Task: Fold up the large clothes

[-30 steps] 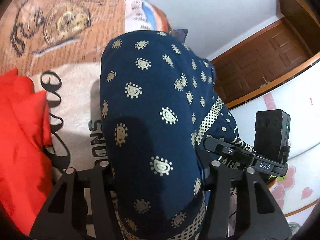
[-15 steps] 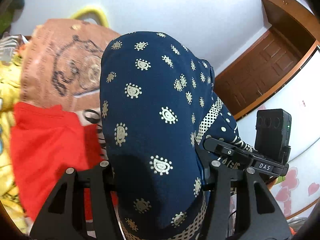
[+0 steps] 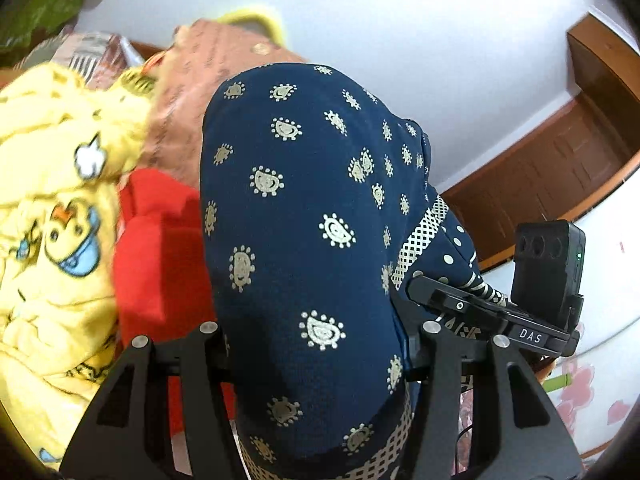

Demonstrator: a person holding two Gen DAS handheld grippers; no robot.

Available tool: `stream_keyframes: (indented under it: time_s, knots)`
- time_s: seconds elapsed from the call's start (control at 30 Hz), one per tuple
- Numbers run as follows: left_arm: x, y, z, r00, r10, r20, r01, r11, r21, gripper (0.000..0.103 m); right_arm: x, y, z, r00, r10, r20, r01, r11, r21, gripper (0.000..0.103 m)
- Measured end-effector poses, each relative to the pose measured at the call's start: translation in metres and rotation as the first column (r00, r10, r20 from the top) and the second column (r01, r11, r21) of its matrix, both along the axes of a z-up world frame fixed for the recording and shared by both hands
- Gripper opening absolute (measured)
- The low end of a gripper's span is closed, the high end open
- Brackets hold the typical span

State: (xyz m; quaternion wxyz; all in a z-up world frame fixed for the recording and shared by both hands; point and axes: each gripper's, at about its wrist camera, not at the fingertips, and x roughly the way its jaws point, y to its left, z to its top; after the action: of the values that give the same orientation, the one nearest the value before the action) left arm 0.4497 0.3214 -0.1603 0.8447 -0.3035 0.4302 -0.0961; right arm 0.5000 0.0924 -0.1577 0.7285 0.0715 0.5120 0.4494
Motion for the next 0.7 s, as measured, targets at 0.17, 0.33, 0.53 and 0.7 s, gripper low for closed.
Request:
stream_keyframes:
  time_s: [0.17, 0.33, 0.53, 0.7]
  knots:
    - [0.009, 0.024, -0.043, 0.998, 0.016, -0.067, -0.018, 1.000, -0.019, 0.055, 0.006, 0.022, -0.038, 0.998, 0.016, -0.069, -0.018, 0.999, -0.036, 0.029]
    - [0.019, 0.045, -0.098, 0.987, 0.031, -0.156, -0.041, 0.997, -0.060, 0.056, 0.015, 0.039, -0.079, 0.990, 0.016, -0.139, -0.028, 0.996, -0.082, 0.029]
    - [0.016, 0.049, -0.119, 0.990, 0.018, -0.142, -0.024, 0.999, -0.041, 0.065, 0.004, 0.051, -0.082, 0.997, 0.051, -0.062, -0.060, 0.987, -0.152, 0.031]
    - [0.016, 0.044, -0.114, 0.988, 0.023, -0.156, -0.026, 1.000, -0.013, 0.068, -0.004, 0.049, -0.072, 0.998, 0.053, -0.035, -0.059, 0.981, -0.185, 0.035]
